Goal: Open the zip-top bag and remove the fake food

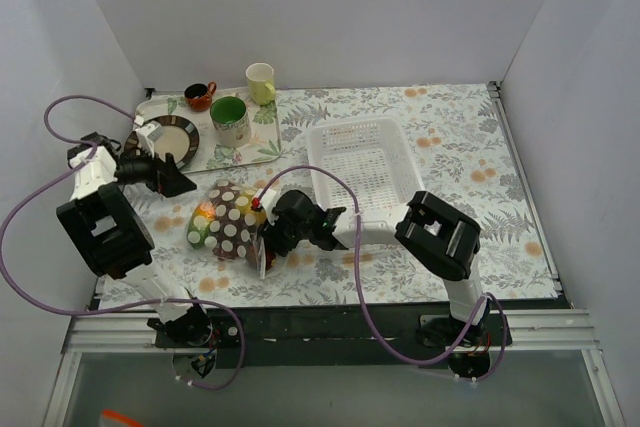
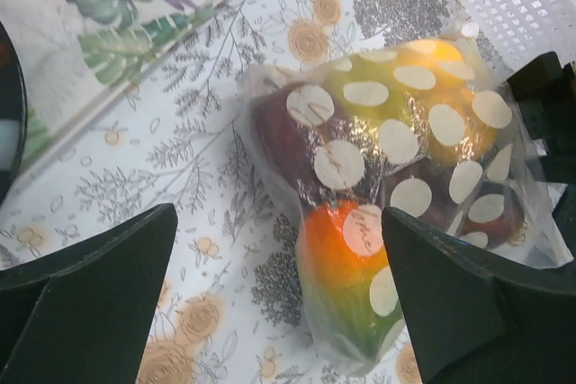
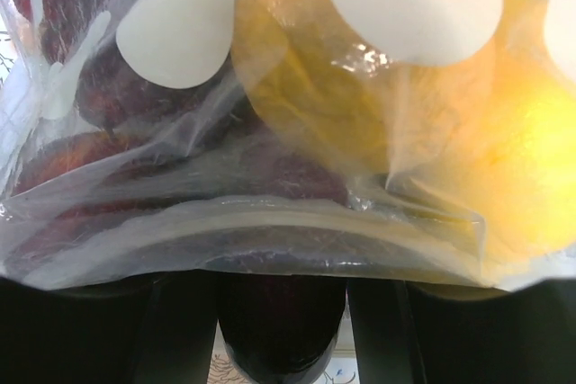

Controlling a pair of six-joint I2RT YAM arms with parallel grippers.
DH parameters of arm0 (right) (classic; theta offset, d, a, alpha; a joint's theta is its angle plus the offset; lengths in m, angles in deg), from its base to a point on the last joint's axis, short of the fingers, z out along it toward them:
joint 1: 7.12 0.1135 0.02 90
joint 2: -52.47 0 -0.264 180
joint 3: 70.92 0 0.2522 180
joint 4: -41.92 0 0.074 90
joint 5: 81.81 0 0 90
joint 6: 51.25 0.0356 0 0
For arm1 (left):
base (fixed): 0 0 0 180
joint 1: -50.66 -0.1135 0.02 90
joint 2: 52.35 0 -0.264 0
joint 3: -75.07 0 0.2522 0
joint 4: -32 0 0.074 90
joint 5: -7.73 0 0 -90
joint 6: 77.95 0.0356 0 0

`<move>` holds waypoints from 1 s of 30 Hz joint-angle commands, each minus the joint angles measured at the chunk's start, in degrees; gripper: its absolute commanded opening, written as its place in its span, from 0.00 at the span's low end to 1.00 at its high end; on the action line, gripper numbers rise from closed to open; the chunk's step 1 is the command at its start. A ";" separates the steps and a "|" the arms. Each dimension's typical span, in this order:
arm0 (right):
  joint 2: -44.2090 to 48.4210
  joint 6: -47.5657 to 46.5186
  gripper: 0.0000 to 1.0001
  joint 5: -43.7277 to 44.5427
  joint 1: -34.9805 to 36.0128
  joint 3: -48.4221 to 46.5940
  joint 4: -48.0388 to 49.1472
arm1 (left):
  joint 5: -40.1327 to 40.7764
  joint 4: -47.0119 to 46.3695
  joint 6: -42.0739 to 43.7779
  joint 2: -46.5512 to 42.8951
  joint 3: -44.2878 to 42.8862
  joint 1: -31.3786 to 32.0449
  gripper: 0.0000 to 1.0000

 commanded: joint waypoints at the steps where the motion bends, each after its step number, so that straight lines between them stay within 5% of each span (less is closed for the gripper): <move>1: 2.83 0.61 0.54 0.40 0.55 1.61 -2.30 | 1.43 7.31 4.95 -0.50 1.28 -2.52 0.98; 12: 3.28 0.62 0.45 -0.04 0.55 1.18 -2.91 | 14.28 -7.82 8.03 -11.59 23.52 -2.87 0.98; 14: 3.28 0.97 0.41 -0.30 0.63 0.74 -3.26 | 13.94 -9.05 7.51 -10.98 24.32 -2.87 0.98; 21: 7.93 1.15 0.12 -0.13 1.51 -1.11 -7.21 | 11.21 -7.48 7.77 -8.60 21.16 -2.87 0.59; 24: 11.97 1.23 0.01 -0.65 1.60 -1.11 -10.55 | 10.77 -7.12 7.85 -9.13 20.72 -2.87 0.61; 30: 21.37 1.06 0.01 3.71 1.60 1.96 -17.32 | 11.12 -7.12 8.12 -9.21 21.50 -2.96 0.63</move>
